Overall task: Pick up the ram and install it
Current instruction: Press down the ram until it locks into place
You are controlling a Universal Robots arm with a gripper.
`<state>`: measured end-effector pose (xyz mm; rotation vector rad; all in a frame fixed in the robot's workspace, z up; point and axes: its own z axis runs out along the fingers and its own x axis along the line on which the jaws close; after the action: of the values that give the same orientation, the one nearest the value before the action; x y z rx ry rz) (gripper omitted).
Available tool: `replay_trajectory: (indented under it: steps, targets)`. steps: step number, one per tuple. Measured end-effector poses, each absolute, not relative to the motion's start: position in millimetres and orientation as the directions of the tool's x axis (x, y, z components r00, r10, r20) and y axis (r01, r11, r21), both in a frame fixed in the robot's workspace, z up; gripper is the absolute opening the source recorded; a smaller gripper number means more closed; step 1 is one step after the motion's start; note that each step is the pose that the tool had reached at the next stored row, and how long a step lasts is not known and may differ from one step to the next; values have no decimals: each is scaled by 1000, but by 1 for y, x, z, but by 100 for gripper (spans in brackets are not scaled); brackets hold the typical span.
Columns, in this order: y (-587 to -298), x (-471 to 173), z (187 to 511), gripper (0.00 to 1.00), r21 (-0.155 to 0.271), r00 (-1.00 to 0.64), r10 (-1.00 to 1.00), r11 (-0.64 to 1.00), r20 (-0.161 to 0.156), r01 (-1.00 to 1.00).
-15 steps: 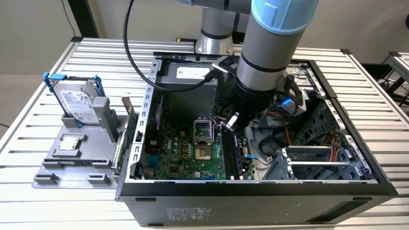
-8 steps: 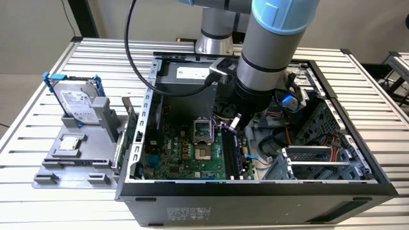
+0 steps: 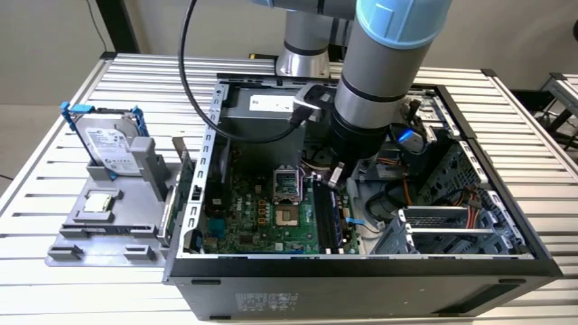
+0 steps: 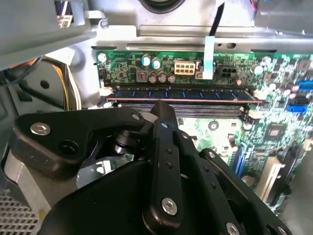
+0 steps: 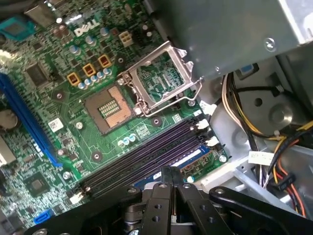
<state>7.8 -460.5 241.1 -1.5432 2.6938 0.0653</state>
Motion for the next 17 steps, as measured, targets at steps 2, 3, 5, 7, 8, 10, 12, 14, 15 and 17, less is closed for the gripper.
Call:
replay_trajectory:
  steps: [2,3,5,7,8,10,12,14,15,17]
  targets:
    - [-460,8,241,0,18,-484,-874,483,-53,-875]
    - [-460,8,241,0,18,-472,-880,472,-53,-881]
    - [-460,8,241,0,17,-443,-895,442,-53,-897]
    - [-460,8,241,0,18,-411,-910,410,-53,-912]
    - [-460,8,241,0,18,-394,-918,394,-53,-919]
    - [-460,8,241,0,17,-360,-931,359,-53,-933]
    - [-460,8,241,0,17,-326,-944,325,-53,-945]
    - [-460,8,241,0,17,-292,-955,291,-53,-956]
    - [-460,8,241,0,17,-276,-960,275,-53,-961]
    - [-460,8,241,0,17,-244,-968,244,-53,-970]
